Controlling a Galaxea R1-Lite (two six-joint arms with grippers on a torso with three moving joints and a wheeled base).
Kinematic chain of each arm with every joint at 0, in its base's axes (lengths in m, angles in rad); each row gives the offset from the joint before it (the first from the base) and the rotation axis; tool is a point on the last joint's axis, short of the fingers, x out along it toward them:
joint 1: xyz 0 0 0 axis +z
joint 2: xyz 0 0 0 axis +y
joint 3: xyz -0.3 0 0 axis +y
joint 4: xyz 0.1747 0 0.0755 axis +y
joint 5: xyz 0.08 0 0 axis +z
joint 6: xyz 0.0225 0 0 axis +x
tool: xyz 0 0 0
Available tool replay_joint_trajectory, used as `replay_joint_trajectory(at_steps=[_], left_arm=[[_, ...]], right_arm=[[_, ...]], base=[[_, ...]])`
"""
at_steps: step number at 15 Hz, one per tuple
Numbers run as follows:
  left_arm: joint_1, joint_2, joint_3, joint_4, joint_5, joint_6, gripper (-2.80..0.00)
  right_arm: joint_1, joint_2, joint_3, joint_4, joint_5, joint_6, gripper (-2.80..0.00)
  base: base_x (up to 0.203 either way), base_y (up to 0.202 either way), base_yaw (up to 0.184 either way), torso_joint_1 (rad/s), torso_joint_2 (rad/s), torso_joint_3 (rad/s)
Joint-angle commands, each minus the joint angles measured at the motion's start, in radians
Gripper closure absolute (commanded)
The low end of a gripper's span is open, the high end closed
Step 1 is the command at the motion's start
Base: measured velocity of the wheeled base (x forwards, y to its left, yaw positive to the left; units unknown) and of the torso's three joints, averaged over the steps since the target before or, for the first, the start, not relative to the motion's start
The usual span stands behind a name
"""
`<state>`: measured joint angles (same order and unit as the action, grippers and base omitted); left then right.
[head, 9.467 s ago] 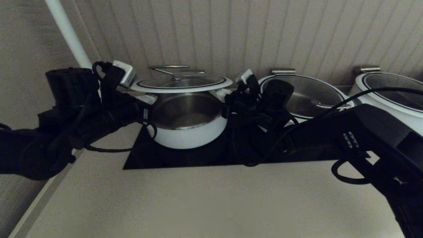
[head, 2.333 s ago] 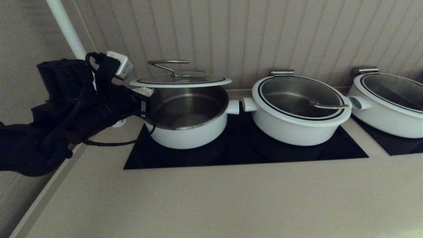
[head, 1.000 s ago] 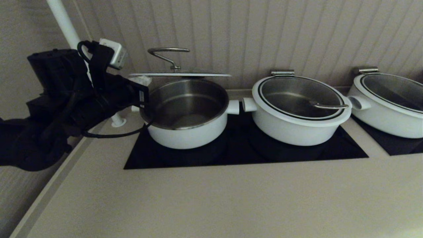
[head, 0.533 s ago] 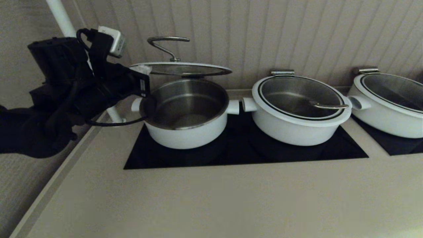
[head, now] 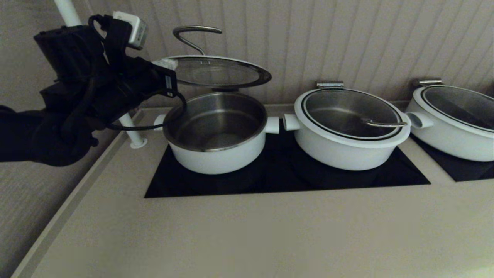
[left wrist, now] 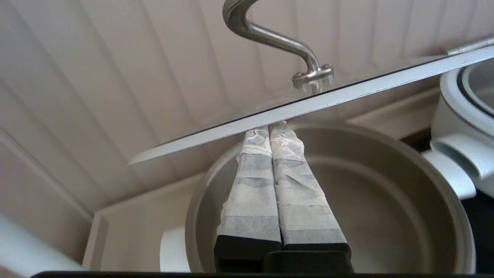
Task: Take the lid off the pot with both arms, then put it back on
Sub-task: Open the pot lid completely
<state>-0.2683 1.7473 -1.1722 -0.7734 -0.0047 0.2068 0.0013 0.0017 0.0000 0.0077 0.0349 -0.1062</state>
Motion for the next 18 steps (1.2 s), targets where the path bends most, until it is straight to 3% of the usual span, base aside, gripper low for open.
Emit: replay_joint_trajectory(at_steps=[1, 15, 18], left_arm=[[0.0, 0.024, -0.043, -0.004, 0.0, 0.002, 0.0], [0.0, 0.061, -0.143, -0.008, 0.0, 0.0, 0.0], [0.0, 0.081, -0.144, -0.079, -0.001, 0.003, 0.0]], right_arm=[[0.0, 0.001, 0.0, 0.0, 0.0, -0.001, 0.0], [0.0, 0.001, 0.0, 0.0, 0.0, -0.001, 0.0], [0.0, 0.001, 0.0, 0.0, 0.0, -0.001, 0.0]], base=[[0.0, 0.0, 0.0, 0.0, 0.0, 0.0], [0.0, 0.0, 0.0, 0.0, 0.0, 0.0], [0.0, 0.0, 0.0, 0.0, 0.0, 0.0]])
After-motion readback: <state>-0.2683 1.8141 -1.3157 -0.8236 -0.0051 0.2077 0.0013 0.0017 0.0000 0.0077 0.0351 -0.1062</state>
